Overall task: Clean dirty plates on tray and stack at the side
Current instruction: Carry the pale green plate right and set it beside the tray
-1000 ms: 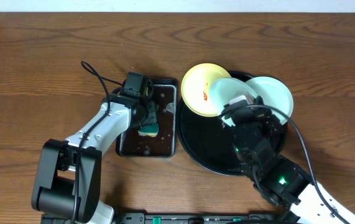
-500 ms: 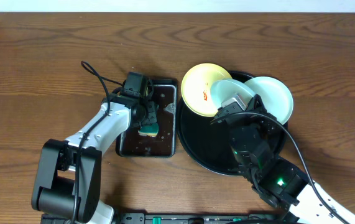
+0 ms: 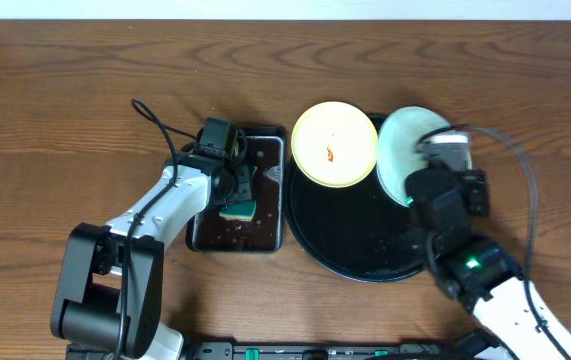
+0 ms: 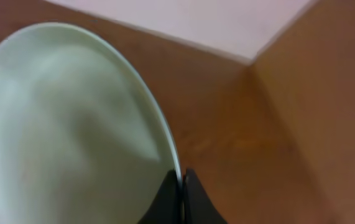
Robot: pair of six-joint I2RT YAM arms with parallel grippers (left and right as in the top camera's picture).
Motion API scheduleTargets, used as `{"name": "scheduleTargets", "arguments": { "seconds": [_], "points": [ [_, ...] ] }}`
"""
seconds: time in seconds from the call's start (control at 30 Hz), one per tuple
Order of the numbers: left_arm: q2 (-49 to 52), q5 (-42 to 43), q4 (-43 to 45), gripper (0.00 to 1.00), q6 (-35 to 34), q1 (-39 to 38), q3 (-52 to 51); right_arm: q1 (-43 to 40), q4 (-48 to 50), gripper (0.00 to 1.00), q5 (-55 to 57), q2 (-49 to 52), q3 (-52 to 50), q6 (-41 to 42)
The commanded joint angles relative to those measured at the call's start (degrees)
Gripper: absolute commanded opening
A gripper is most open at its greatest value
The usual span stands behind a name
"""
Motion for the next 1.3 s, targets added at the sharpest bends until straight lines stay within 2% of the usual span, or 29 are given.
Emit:
{"name": "scheduleTargets", "arguments": {
  "seconds": [0.0,0.17,0.2,0.23,0.27,0.3,0.6,0.63,0.7,0.73,0.8,0.87,1.27],
  "points": [
    [0.76,-0.28,-0.37,0.57,0.59,0.17,-0.61,-7.52,-2.60,0.01,-11.15,0.07,1.07,17.62],
    [0.76,-0.28,-0.11,0.57,0.57,0.17,-1.42,-17.42,-3.10,0.01,-23.43,0.00,1.07,18.40],
    [0.76,-0.28,0.15,0.50,0.57,0.17,-1.84,-18.78,-3.15,0.01,-24.63,0.00,1.07,18.40],
    [0.76,-0.28,0.57,0.36,0.57,0.17,-2.27,-20.02,-3.19,0.01,-25.77,0.00,1.07,18.43],
    [0.76,-0.28,0.74,0.13,0.59,0.17,-2.62,-21.40,-3.32,0.01,-27.21,0.00,1.07,18.45],
    [0.76,-0.28,0.76,0.08,0.57,0.17,-2.84,-22.51,-3.37,0.01,-28.52,0.00,1.07,18.47],
    [0.31,-0.33,1.81,0.08,2.97,0.20,-1.22,-33.94,-5.20,0.01,-33.99,0.00,1.07,25.75],
    [0.04,-0.31,1.75,0.13,3.15,0.22,-0.81,-35.32,-5.09,0.01,-34.42,0.00,1.07,26.53],
    [-0.74,-0.31,1.70,0.41,3.15,0.24,-0.24,-38.23,-4.79,0.01,-35.36,0.02,1.07,28.11],
    [-1.18,-0.31,1.66,0.51,3.15,0.24,-0.13,-39.71,-4.74,0.01,-35.54,0.02,1.07,29.09],
    [-2.16,-0.31,1.44,0.63,3.13,0.24,-0.13,-42.97,-4.76,0.01,-35.54,0.31,1.07,30.71],
    [-3.10,-0.28,0.85,0.66,3.13,0.24,-0.13,-46.14,-5.03,0.01,-35.56,1.18,1.07,32.41],
    [-3.74,-0.26,-2.73,0.67,3.10,0.17,-2.25,-62.77,-4.07,0.01,-40.85,15.72,1.07,42.64]
  ]
}}
